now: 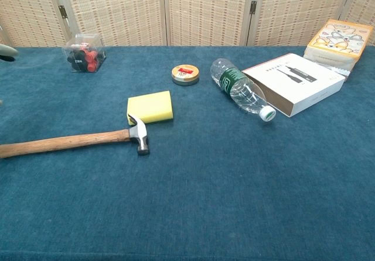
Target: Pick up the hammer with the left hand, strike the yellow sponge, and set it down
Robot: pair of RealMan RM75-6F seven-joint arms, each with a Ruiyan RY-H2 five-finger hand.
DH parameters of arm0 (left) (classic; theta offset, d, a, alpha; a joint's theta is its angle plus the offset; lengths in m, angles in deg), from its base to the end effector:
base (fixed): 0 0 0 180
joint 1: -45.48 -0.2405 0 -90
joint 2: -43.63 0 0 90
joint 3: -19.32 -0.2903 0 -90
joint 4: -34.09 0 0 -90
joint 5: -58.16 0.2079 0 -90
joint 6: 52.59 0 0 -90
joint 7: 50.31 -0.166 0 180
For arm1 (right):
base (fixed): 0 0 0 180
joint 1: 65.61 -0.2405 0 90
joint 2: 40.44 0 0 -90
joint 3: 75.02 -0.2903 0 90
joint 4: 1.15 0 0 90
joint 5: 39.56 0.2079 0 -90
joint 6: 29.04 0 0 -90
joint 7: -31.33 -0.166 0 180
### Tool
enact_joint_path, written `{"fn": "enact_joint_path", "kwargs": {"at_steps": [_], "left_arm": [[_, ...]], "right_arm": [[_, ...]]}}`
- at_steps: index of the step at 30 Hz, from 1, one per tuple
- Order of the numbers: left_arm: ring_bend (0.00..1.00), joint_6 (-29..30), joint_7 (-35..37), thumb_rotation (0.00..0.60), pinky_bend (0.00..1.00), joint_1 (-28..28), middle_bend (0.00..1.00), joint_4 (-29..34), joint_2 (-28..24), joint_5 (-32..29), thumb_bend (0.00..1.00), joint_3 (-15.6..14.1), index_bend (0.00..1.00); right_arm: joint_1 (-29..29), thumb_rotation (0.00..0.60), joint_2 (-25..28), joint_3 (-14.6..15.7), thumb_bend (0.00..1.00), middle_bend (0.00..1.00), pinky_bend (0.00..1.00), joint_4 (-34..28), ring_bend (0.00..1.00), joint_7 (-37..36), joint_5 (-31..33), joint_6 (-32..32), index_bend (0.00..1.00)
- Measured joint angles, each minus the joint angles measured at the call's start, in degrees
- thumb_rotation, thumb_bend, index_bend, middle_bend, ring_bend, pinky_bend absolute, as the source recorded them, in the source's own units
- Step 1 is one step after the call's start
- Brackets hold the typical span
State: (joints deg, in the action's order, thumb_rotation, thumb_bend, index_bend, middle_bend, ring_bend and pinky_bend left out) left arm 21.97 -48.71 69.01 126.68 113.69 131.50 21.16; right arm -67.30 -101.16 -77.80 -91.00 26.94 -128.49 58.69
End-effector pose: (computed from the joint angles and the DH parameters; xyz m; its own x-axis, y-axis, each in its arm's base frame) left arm -0.2933 0.3037 0.1173 0.2618 0.1216 0.9574 0.9628 -0.1015 -0.2504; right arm -0.3519 -0.1865 0.2044 0.4221 0.0228 0.9063 -0.9064 -0.0087 0.4223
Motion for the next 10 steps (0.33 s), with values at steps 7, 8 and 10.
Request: {"fn": "enact_joint_path", "kwargs": {"at_steps": [7,8,10], "left_arm": [[0.08,9.90,-3.61,0.600,0.25,-7.79,0.15,0.88,-0.29,-0.15,0.39,-0.32,0.16],[0.08,11.32,-4.07,0.600,0.25,-8.98,0.15,0.91,-0.20,-0.08,0.39,-0.43,0.17],[0.08,13.25,-4.79,0.600,0.25,-10.67,0.15,0.94,-0.01,0.12,0.39,-0.67,0.17]], "right_arm": [[-0.38,0.600,-0.25,0.06,0.20,0.25,0.20,0.73,0.14,-0.66,-0.35,-0.31,0.12],[-0.45,0.600,-0.26,0.04,0.20,0.25,0.20,0.77,0.14,-0.71,-0.43,-0.30,0.12],[-0.55,0.600,-0.28,0.01,0.20,0.25,0.20,0.81,0.14,-0.77,-0.60,-0.26,0.12]]}}
